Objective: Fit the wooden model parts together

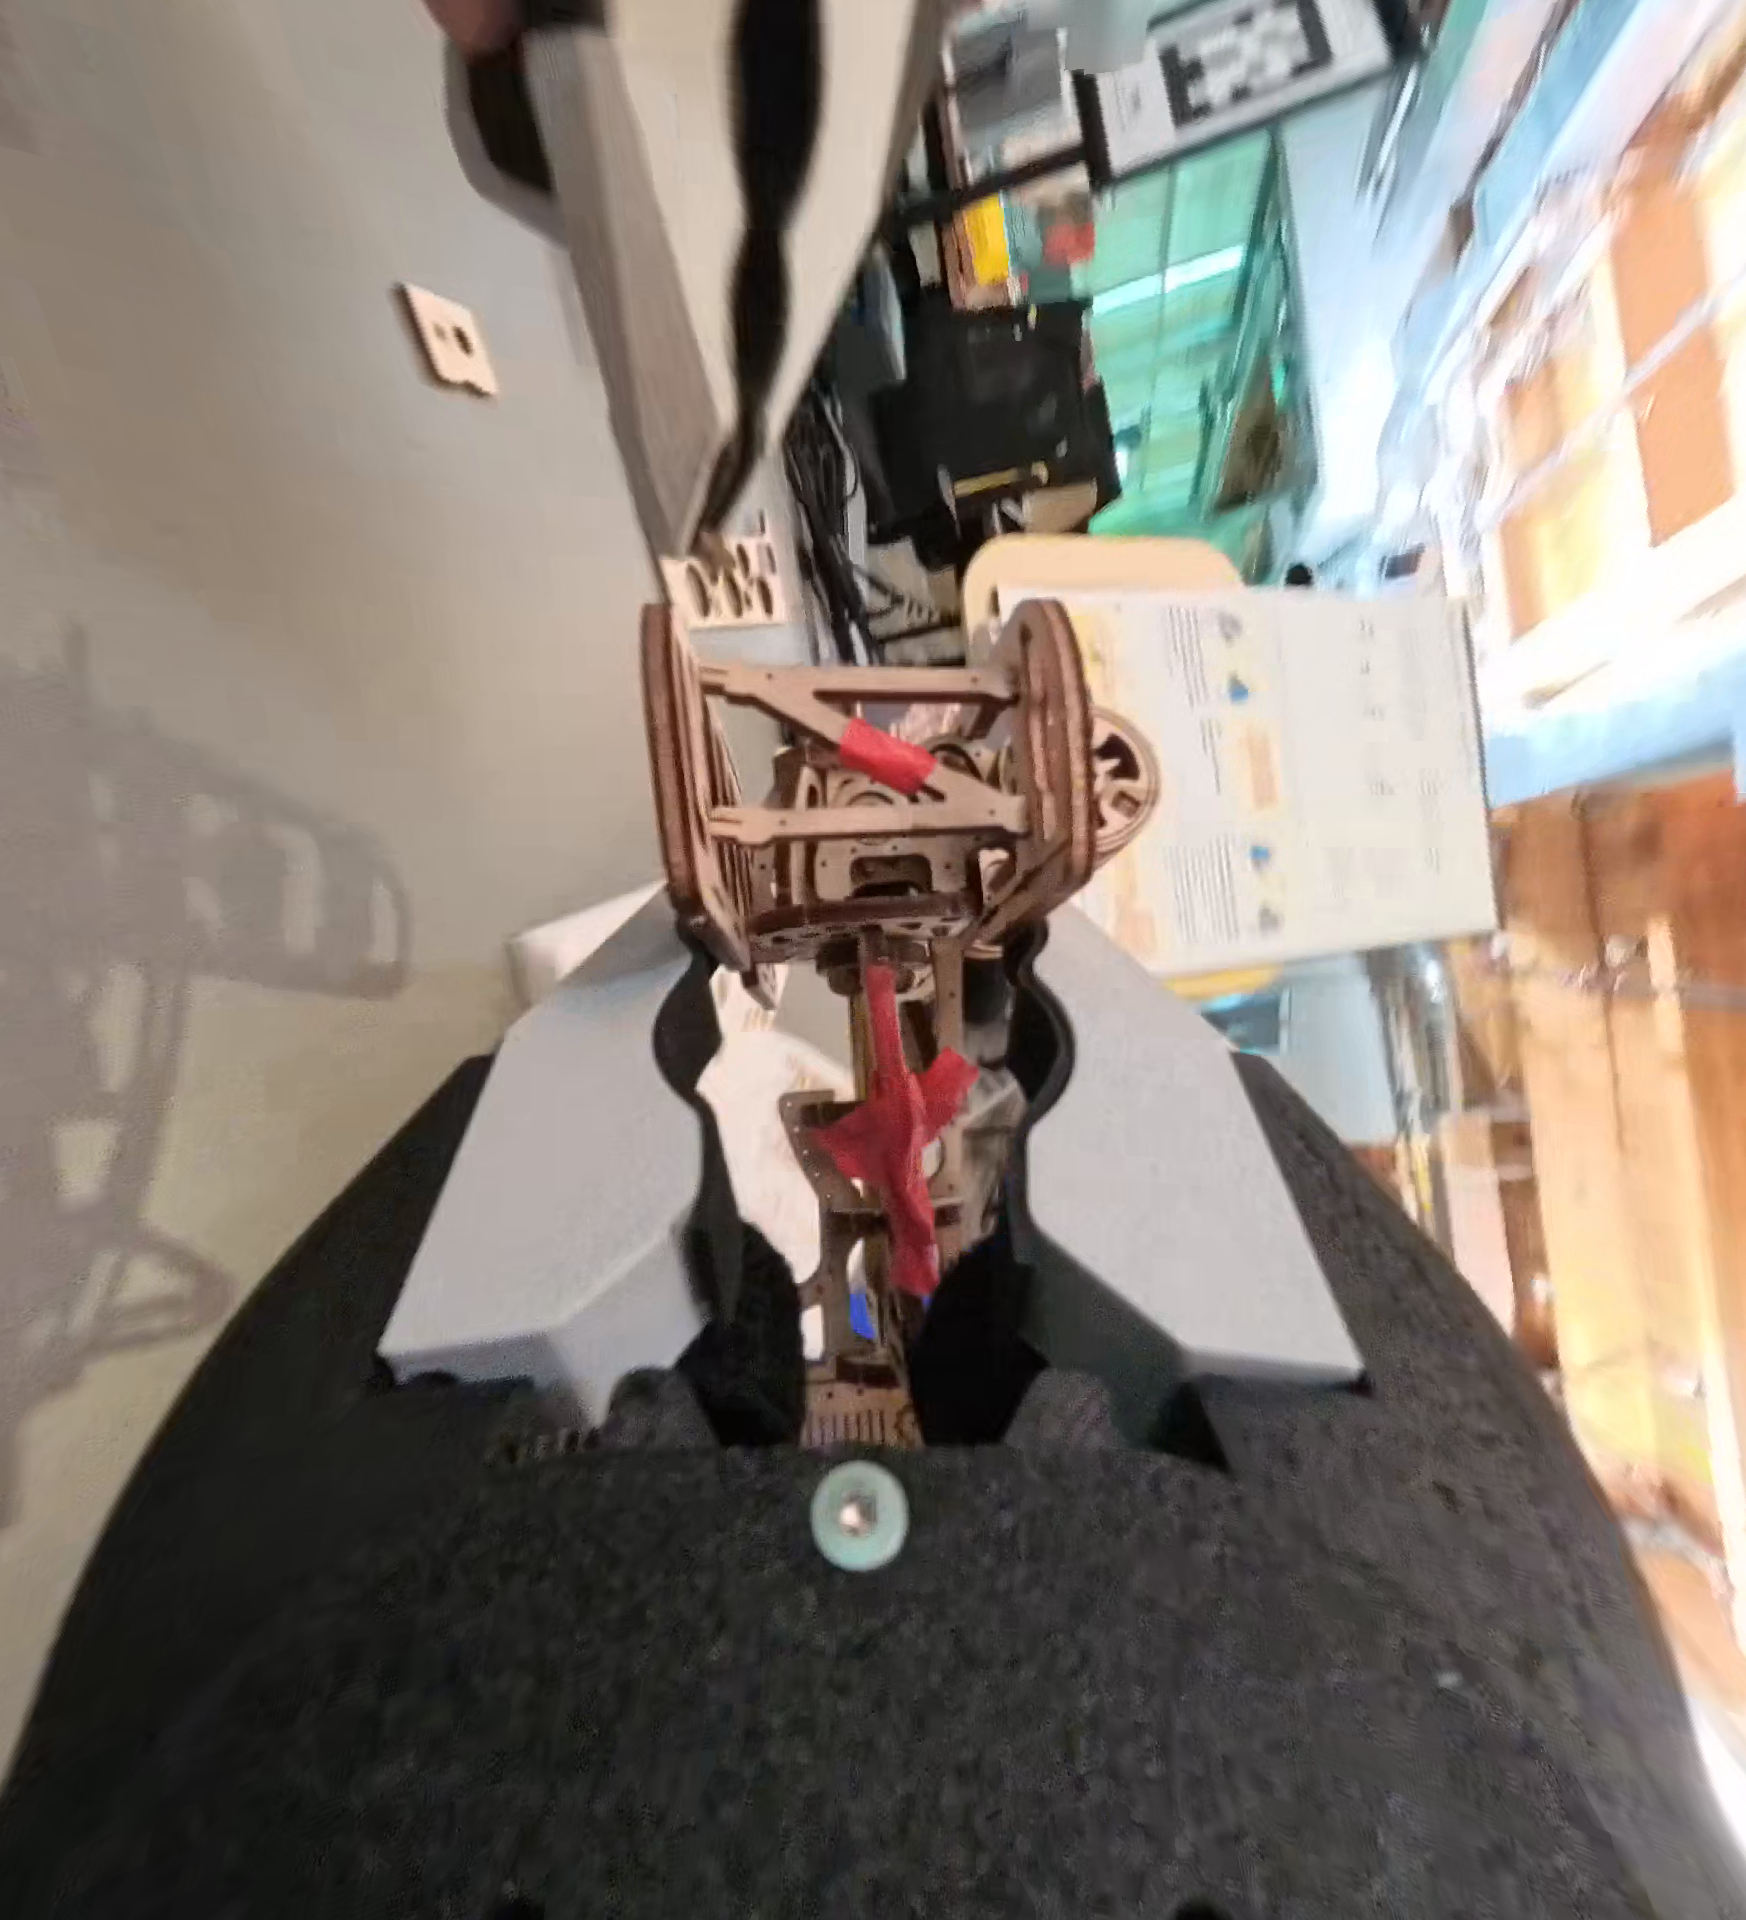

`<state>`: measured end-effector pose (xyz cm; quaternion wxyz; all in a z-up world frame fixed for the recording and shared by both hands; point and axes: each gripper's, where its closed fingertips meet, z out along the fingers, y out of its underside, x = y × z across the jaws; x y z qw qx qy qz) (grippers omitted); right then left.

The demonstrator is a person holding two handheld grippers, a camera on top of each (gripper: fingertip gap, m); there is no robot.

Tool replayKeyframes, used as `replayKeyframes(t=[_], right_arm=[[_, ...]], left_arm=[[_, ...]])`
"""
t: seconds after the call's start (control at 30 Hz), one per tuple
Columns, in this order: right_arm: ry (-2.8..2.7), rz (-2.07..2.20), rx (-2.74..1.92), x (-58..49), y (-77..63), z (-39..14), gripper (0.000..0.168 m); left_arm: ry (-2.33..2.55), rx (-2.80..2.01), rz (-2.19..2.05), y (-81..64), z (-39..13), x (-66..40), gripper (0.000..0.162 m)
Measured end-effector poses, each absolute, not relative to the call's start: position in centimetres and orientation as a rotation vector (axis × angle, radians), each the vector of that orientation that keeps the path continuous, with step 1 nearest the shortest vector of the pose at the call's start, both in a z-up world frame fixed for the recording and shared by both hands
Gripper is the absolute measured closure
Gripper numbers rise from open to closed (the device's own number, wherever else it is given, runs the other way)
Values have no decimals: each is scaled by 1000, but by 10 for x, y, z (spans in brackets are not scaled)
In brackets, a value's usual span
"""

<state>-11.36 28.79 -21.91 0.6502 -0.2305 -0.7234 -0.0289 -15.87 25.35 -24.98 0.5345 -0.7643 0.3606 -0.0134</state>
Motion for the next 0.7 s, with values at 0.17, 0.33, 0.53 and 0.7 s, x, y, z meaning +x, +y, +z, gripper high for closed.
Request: replayKeyframes(t=[0.17,0.33,0.53,0.7], right_arm=[[-1740,-98,-302,-223,332,-265,115],[-1799,42,-257,-263,331,-293,115],[-1784,284,-343,-259,327,-295,115],[-1779,368,-353,-259,318,-292,115]], left_arm=[[732,-1859,-269,289,-273,-228,162],[750,-1910,-211,282,-292,-265,162],[686,-1882,-239,281,-285,-281,162],[708,-1897,-75,288,-299,-284,162]])
